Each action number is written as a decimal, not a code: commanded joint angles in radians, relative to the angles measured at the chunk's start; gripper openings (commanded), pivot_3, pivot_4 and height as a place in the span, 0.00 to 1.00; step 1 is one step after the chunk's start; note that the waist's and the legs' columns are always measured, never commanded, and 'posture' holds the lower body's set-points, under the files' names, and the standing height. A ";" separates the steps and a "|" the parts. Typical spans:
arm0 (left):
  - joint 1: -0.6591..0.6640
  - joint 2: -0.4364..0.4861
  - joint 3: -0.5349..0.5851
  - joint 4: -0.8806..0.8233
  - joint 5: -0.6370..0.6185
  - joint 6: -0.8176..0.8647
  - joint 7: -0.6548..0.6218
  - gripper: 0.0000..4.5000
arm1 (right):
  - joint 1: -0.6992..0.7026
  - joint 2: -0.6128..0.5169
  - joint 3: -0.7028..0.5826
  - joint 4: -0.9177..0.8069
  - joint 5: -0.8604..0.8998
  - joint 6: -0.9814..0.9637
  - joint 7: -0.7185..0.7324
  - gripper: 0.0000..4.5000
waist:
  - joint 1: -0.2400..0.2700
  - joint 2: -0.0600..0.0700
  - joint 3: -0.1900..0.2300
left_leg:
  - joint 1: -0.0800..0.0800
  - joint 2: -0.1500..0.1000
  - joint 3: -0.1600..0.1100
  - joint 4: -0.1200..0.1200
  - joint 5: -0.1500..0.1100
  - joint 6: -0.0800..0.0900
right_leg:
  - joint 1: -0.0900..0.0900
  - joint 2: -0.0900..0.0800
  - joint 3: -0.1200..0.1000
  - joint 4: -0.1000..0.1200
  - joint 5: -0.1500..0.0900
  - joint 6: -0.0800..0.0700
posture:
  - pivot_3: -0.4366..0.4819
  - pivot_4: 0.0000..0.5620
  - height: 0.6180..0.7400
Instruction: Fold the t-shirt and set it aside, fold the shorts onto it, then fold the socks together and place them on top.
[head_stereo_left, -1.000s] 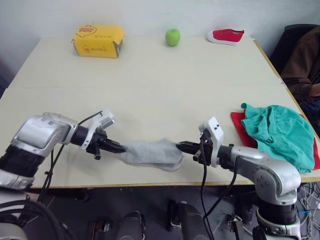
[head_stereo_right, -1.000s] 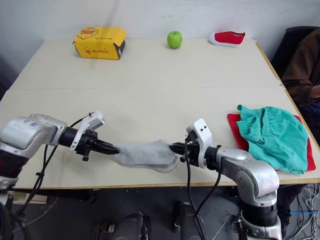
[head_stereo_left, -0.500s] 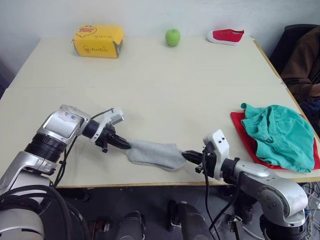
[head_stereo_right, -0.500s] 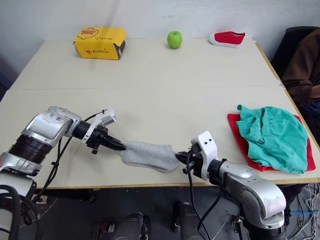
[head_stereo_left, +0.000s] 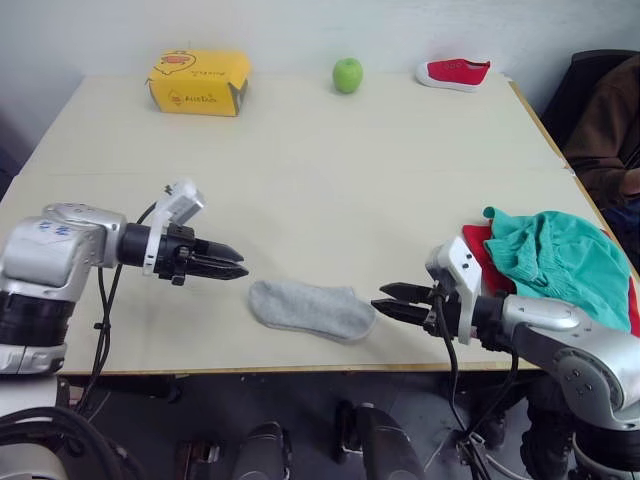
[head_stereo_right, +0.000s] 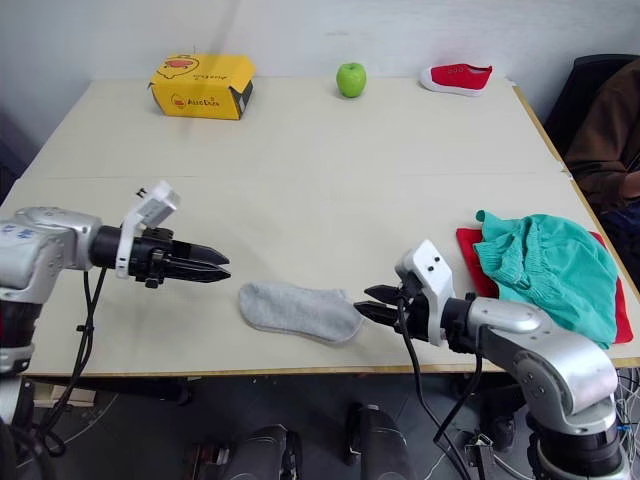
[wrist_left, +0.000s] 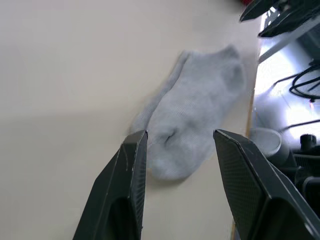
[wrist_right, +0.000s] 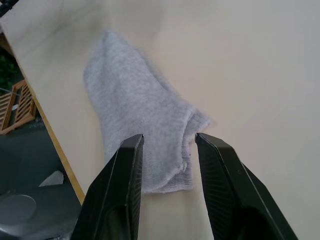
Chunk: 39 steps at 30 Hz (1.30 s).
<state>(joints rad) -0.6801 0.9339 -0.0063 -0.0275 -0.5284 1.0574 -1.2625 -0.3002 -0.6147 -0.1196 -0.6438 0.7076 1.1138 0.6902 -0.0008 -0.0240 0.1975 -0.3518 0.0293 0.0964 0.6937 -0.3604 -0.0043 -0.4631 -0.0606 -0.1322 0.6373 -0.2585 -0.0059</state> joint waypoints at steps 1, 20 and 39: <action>0.011 -0.094 0.067 -0.128 -0.083 0.080 0.124 0.35 | -0.084 0.020 0.067 0.024 0.016 -0.053 0.024 0.22 | 0.004 0.000 0.000 | 0.000 0.000 0.000 0.001 0.000 0.000 | 0.000 0.000 0.000 0.000 0.000 0.000 | 0.48 0.27 1.00; 0.177 -0.185 -0.180 -0.042 0.163 -0.002 0.484 0.01 | -0.093 0.000 0.494 0.348 -0.384 -0.362 0.058 0.00 | -0.001 -0.002 -0.006 | 0.003 0.000 0.000 0.003 0.000 0.000 | 0.004 -0.001 0.000 0.003 0.000 0.000 | 0.48 0.27 1.00; 0.085 -0.263 -0.055 -0.221 -0.099 0.233 0.507 0.01 | -0.050 -0.009 0.481 0.348 -0.424 -0.429 0.098 0.00 | 0.017 -0.005 -0.009 | 0.024 0.000 0.001 -0.012 -0.001 -0.005 | 0.019 -0.001 0.001 -0.001 -0.005 -0.001 | 0.48 0.27 1.00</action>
<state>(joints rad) -0.5923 0.6776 -0.0146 -0.2592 -0.6538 1.2969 -0.7764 -0.3617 -0.6162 0.3478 -0.3139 0.3149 0.6745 0.7886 0.0158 -0.0293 0.1887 -0.3281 0.0296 0.0975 0.6815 -0.3614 -0.0094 -0.4440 -0.0612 -0.1313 0.6362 -0.2642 -0.0077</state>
